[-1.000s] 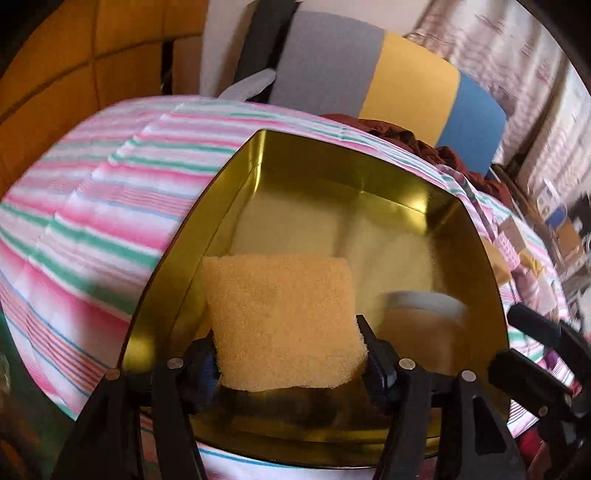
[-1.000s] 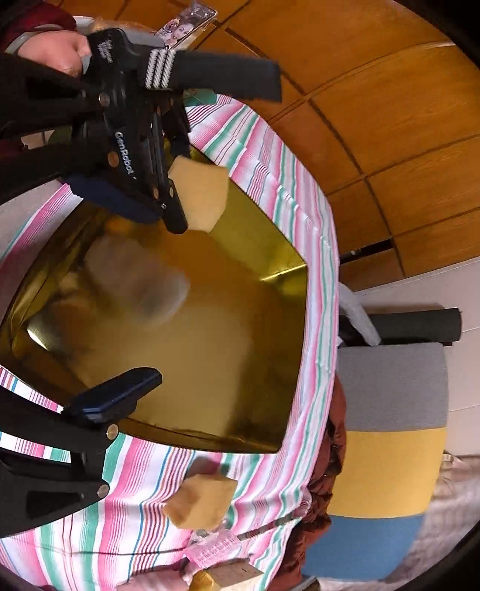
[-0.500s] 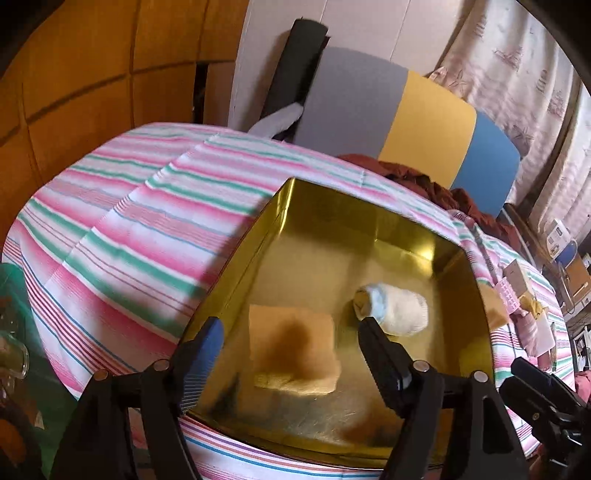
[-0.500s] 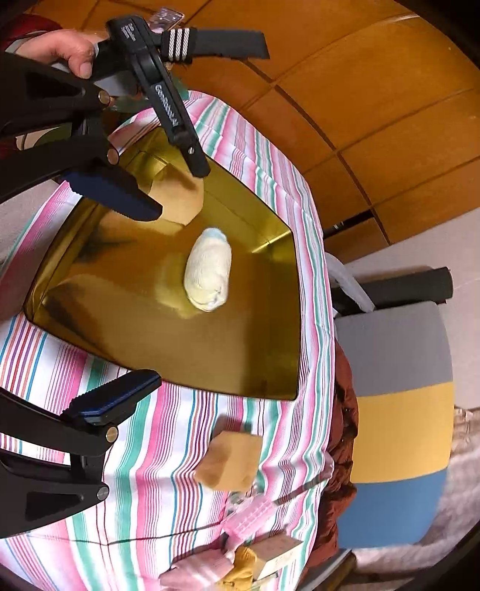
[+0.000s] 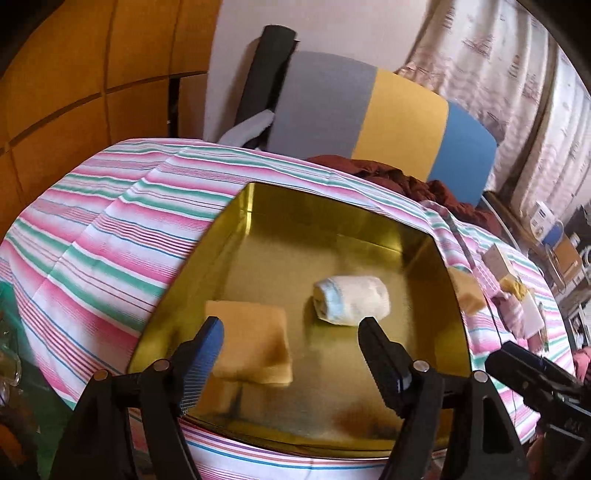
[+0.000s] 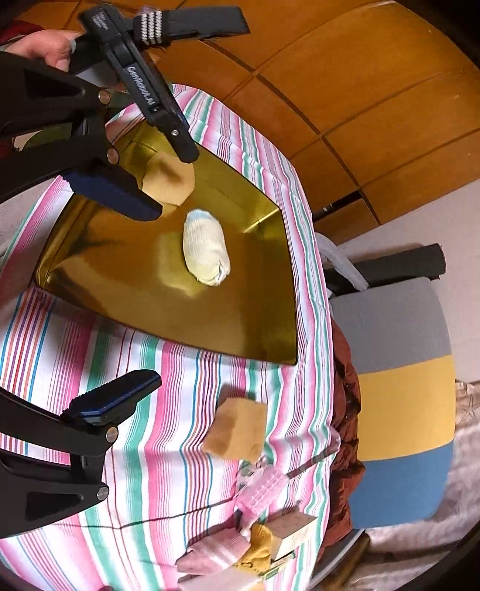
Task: Organize objects
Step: 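Grasp the purple packet with the right tool while the left tool reaches toward another sponge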
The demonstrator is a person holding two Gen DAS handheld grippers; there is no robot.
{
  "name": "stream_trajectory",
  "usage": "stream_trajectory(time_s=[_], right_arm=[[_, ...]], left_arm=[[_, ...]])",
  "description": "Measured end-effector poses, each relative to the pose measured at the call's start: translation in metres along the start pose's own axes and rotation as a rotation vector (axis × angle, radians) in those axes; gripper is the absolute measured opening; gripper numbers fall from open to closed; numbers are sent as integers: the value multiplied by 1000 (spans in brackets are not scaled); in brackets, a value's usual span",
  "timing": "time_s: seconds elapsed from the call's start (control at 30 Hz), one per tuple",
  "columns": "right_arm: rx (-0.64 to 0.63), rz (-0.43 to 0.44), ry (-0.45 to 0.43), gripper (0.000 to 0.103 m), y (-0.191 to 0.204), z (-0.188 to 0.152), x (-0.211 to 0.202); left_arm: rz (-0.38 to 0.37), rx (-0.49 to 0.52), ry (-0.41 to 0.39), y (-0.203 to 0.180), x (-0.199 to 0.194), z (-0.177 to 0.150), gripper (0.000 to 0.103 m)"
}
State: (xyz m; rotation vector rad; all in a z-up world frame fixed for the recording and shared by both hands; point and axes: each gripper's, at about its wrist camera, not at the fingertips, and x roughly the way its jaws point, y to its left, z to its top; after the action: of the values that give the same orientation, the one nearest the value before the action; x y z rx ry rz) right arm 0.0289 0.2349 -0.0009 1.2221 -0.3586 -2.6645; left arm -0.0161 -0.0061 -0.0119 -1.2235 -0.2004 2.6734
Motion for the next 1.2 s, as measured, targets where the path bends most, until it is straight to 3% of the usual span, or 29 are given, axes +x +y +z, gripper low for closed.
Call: stream_trajectory(time_s=[0.47,0.73,0.8,0.93,1.1,1.2], right_arm=[[64,-92,-3,84,-42,-5,-11],[114,-193,-12,84,-82,-10,-29],[158,-246,-11,84,-101,-13,-36],[259,-440,-16,84,-141,-20,-52],[440,-538,-42,84,-204,-29,-83],[483,-621,-45,86,-233,-31,-98]], left_arm=[[-132,108,9,-52,-10,-13,77],[-193,156,36,-80,-13,-27,77],[-207,168,44,-88,-13,-30,77],[-227,204,57,-105,-15,-35,77],[-247,245,73,-124,-14,-39,77],[-258,264,81,-134,-12,-39,77]])
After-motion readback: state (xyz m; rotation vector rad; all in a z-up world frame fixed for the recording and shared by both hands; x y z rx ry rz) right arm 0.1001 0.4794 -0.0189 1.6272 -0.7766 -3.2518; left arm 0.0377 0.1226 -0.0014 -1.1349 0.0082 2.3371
